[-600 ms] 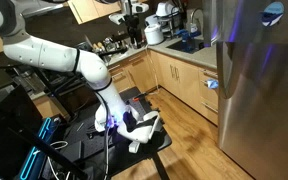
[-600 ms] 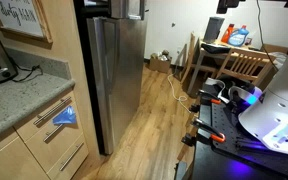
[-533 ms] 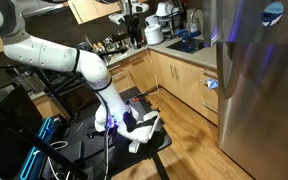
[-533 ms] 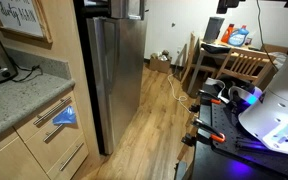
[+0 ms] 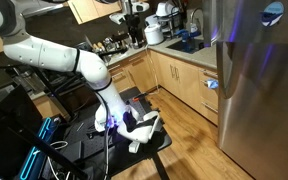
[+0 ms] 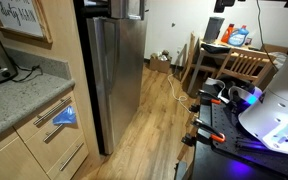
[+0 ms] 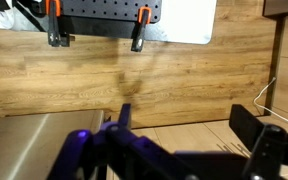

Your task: Close the top door of the fridge

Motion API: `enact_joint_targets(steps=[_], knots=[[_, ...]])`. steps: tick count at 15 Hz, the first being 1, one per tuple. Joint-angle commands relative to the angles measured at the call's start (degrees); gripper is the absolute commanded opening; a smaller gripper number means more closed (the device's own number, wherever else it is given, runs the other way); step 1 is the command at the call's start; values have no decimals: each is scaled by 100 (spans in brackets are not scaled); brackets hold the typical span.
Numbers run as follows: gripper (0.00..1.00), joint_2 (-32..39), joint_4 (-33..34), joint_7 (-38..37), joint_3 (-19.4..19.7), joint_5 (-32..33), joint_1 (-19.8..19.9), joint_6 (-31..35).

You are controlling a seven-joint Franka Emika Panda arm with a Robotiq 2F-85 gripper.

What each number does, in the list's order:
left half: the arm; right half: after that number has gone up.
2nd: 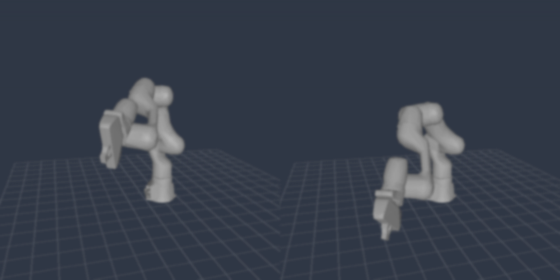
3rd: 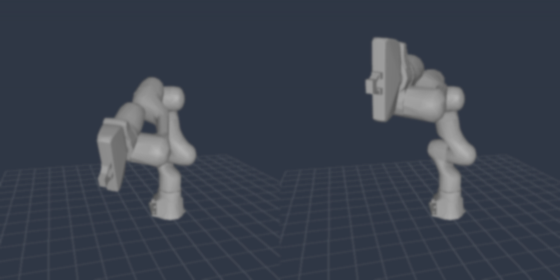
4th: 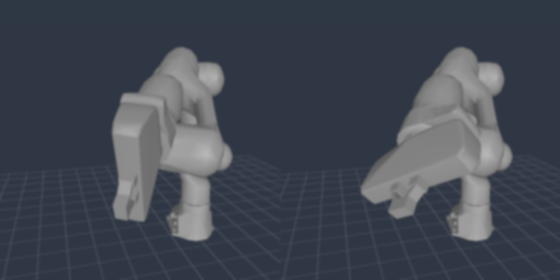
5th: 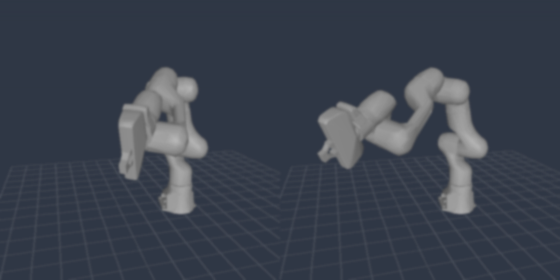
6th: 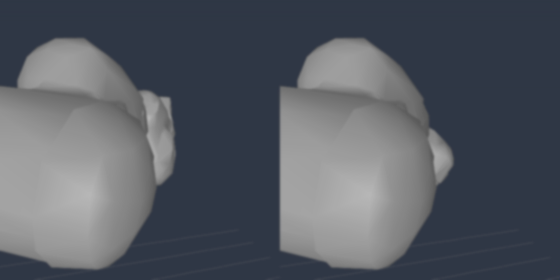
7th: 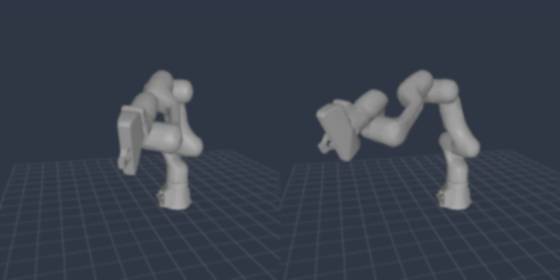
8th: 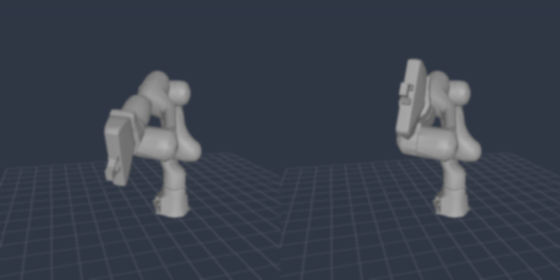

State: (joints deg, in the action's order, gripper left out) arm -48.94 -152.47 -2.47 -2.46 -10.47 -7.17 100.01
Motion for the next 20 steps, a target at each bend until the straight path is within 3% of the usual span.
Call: enact_joint_targets(steps=[1, 13, 20], knots=[[100, 81, 65, 101, -54, 37, 128, 261], [100, 102, 105, 33, -10, 404, 392, 1260], [100, -79, 254, 603, 230, 643, 372, 1556]])
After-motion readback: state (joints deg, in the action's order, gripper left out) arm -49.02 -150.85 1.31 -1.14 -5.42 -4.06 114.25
